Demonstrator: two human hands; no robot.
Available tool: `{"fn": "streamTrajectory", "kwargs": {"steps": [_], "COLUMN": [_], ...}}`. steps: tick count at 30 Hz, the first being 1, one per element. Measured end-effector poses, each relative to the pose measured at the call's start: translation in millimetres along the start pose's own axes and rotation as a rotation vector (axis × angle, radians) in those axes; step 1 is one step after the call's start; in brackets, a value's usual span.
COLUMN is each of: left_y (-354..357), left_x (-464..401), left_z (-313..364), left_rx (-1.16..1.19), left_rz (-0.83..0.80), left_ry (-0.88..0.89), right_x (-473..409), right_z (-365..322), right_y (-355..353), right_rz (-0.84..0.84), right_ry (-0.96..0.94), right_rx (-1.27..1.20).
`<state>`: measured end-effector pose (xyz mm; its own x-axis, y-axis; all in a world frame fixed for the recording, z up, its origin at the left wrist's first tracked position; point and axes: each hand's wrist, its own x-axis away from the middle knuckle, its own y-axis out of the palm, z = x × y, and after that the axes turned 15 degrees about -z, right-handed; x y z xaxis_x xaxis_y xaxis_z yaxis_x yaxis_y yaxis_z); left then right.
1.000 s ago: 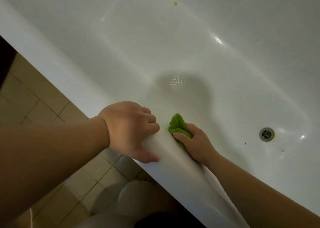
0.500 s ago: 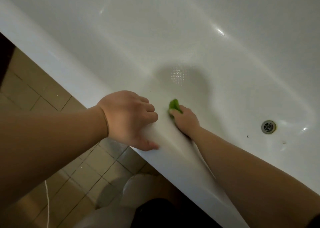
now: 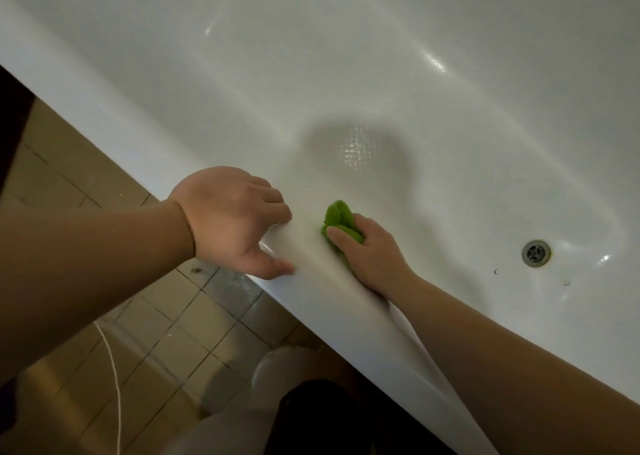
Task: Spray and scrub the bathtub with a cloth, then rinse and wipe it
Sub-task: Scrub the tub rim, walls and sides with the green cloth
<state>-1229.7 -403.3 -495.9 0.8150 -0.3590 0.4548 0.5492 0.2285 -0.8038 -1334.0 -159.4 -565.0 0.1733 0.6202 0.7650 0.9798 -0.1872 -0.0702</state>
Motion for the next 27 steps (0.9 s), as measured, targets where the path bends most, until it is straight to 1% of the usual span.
{"fn": "streamTrajectory", "kwargs": {"steps": [3, 5, 11, 14, 18, 21, 24, 27], "left_y": [0, -1, -4, -8, -12, -13, -18, -23], "left_x": [5, 9, 17, 21, 22, 26, 30, 30], "left_z": [-6, -10, -23, -29, -37, -46, -51, -54], "left_rx": [0.007, 0.015, 0.014, 0.021, -0.006, -0.035, -0.074, -0.135], "left_rz": [-0.001, 0.010, 0.051, 0.043, -0.014, 0.000, -0.030, -0.106], "left_ry": [-0.019, -0.026, -0.033, -0.050, -0.070, -0.045, -0.039, -0.078], "right_x": [-1, 6, 2, -16, -29, -22, -15, -17], "right_z": [-36, -47, -46, -60, -93, -96, -89, -94], "right_y": [11, 13, 10, 13, 21, 24, 23, 22], "right_rz": [0.059, 0.089, 0.147, 0.165, 0.195, 0.227, 0.188, 0.242], "right_ry": [-0.133, -0.175, -0.141, -0.125, -0.188, -0.201, -0.159, -0.094], "right_rx": [0.005, 0.000, -0.005, 0.014, 0.051, 0.062, -0.069, -0.347]}}
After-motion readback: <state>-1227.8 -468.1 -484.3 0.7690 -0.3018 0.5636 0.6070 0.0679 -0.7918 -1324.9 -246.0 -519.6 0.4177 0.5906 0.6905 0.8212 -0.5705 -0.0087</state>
